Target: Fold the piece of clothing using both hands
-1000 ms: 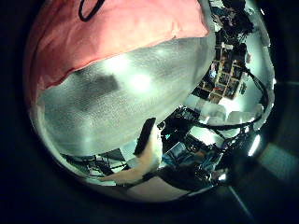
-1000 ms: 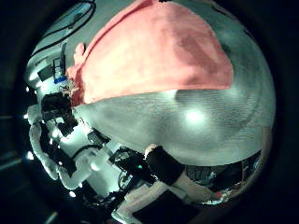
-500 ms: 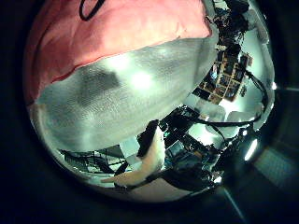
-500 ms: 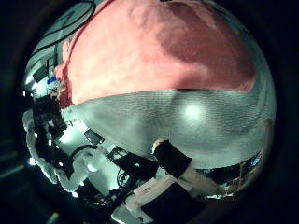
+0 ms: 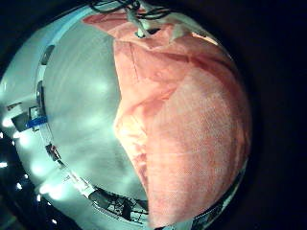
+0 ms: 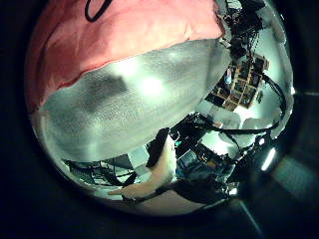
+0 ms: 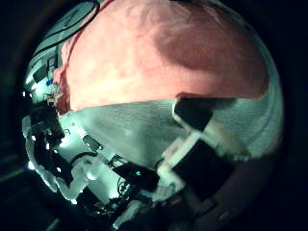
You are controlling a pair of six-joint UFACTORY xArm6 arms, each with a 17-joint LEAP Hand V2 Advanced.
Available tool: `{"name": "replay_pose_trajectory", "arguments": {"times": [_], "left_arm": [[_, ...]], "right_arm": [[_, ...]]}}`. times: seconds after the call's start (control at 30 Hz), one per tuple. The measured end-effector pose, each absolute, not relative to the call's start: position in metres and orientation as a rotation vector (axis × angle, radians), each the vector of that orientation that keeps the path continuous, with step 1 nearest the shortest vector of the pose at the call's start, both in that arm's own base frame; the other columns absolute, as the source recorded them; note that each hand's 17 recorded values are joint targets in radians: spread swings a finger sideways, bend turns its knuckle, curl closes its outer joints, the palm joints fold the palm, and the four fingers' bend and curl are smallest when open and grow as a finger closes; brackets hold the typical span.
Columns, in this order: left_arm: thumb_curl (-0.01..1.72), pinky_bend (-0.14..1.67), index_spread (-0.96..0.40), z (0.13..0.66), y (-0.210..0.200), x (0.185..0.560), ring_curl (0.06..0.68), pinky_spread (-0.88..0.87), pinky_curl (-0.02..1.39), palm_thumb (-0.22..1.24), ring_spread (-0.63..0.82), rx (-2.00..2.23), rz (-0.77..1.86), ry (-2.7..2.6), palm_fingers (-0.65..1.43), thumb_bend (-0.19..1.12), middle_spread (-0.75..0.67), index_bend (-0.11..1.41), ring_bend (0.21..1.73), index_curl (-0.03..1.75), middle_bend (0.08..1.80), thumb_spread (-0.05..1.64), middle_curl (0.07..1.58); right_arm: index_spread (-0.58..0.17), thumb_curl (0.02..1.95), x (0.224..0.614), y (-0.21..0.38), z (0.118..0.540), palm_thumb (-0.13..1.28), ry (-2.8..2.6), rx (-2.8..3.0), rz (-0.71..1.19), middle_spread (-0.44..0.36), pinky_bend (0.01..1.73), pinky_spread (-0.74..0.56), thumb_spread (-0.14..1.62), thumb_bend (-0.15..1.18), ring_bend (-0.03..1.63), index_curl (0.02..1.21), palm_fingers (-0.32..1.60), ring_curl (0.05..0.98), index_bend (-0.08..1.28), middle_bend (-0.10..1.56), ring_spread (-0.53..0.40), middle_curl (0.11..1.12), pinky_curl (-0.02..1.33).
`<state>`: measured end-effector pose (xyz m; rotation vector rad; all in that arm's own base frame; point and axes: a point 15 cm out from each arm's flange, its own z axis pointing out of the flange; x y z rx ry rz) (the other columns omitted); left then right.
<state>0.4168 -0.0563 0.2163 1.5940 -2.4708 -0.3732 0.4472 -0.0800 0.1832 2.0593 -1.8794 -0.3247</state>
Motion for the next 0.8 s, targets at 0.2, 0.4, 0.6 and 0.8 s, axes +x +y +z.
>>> {"name": "replay_pose_trajectory", "arguments": {"times": [0.2, 0.4, 0.6, 0.8], "left_arm": [[0.28, 0.24, 0.06, 0.218, -0.057, 0.416, 0.228, 0.58, 0.33, 0.18, 0.57, 1.594, -0.369, -2.473, -0.04, -0.02, 0.34, 0.16, 0.44, 0.28, 0.18, 1.12, 0.26], [0.28, 0.24, 0.06, 0.218, -0.056, 0.415, 0.228, 0.58, 0.32, 0.18, 0.57, 1.597, -0.372, -2.468, -0.04, -0.02, 0.34, 0.16, 0.44, 0.28, 0.18, 1.12, 0.26], [0.28, 0.23, 0.07, 0.218, -0.056, 0.414, 0.228, 0.58, 0.32, 0.18, 0.57, 1.597, -0.372, -2.468, -0.04, -0.02, 0.33, 0.16, 0.44, 0.29, 0.18, 1.12, 0.27], [0.29, 0.24, 0.07, 0.225, -0.055, 0.413, 0.231, 0.58, 0.32, 0.18, 0.57, 1.602, -0.362, -2.475, -0.03, -0.02, 0.32, 0.16, 0.44, 0.29, 0.18, 1.12, 0.27]], "right_arm": [[-0.364, 0.41, 0.449, -0.078, 0.188, 0.77, -1.878, 2.07, -0.31, -0.226, 0.58, -0.33, 1.0, -0.02, 0.91, 0.31, 0.94, 0.453, 0.22, 0.54, -0.295, 0.53, 0.35], [-0.448, 0.44, 0.45, -0.078, 0.192, 0.87, -1.882, 2.076, -0.303, -0.291, 0.82, -0.44, 0.96, 0.0, 0.99, 0.46, 1.23, 0.539, 0.43, 0.71, -0.309, 0.66, 0.47], [-0.449, 0.49, 0.45, -0.078, 0.194, 0.99, -1.872, 2.09, -0.301, -0.274, 1.03, -0.4, 0.93, 0.0, 1.11, 0.64, 1.22, 0.613, 0.73, 0.91, -0.29, 0.79, 0.6], [-0.395, 0.57, 0.447, -0.079, 0.196, 1.12, -1.852, 2.105, -0.313, -0.244, 1.18, -0.33, 0.93, 0.04, 1.23, 0.79, 1.13, 0.698, 0.96, 1.09, -0.278, 0.89, 0.72]]}}
